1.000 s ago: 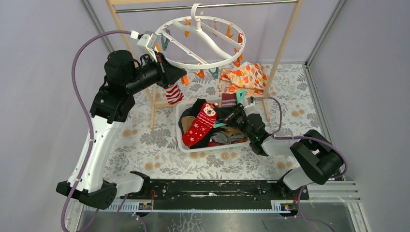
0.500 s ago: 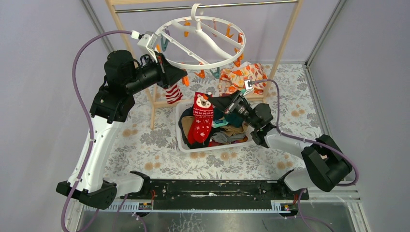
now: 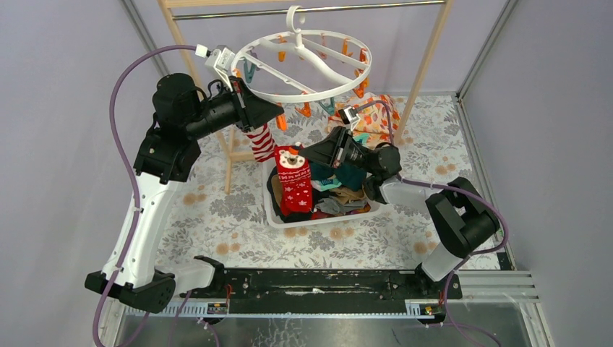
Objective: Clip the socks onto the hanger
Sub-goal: Clamp the sock onto the hanger.
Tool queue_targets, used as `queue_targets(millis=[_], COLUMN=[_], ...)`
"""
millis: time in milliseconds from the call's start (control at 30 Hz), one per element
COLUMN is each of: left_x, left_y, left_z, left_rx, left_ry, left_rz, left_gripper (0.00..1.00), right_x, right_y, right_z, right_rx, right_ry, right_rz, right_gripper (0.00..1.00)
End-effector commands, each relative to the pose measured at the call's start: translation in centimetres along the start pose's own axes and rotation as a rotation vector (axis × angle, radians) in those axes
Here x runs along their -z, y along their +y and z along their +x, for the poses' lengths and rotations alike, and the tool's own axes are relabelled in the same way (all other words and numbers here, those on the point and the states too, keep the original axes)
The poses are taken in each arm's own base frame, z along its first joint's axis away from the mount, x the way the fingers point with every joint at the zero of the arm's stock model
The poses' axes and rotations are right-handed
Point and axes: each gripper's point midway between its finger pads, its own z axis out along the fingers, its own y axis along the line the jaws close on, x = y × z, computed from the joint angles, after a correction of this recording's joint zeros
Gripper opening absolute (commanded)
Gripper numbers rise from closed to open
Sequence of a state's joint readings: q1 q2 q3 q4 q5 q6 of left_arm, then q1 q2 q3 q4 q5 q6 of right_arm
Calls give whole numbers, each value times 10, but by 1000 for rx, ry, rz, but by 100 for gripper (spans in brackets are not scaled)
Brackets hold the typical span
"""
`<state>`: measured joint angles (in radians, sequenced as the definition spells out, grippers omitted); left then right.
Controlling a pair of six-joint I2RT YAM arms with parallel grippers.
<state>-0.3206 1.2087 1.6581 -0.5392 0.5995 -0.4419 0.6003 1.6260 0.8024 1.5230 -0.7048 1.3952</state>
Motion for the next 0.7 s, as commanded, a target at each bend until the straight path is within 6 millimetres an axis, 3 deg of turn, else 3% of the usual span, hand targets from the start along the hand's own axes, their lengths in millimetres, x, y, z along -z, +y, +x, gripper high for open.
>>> queue_targets(millis=[0,267,667], left_x=[2,3,4], left_y=[-23,-26,-28], left_z=[-9,-6,-4], left_rx=[16,38,58], left_ry=[-17,1,12], left_rz=[125,166,207], left_gripper=[0,0,0], right_x=[-9,-25,-31], right_y=[53,66,76], right_z=[-6,-14,-15], right_rx=[109,124,146], right_ry=[52,118,183], right_rz=[-202,-262,-296], right_gripper=[0,0,0])
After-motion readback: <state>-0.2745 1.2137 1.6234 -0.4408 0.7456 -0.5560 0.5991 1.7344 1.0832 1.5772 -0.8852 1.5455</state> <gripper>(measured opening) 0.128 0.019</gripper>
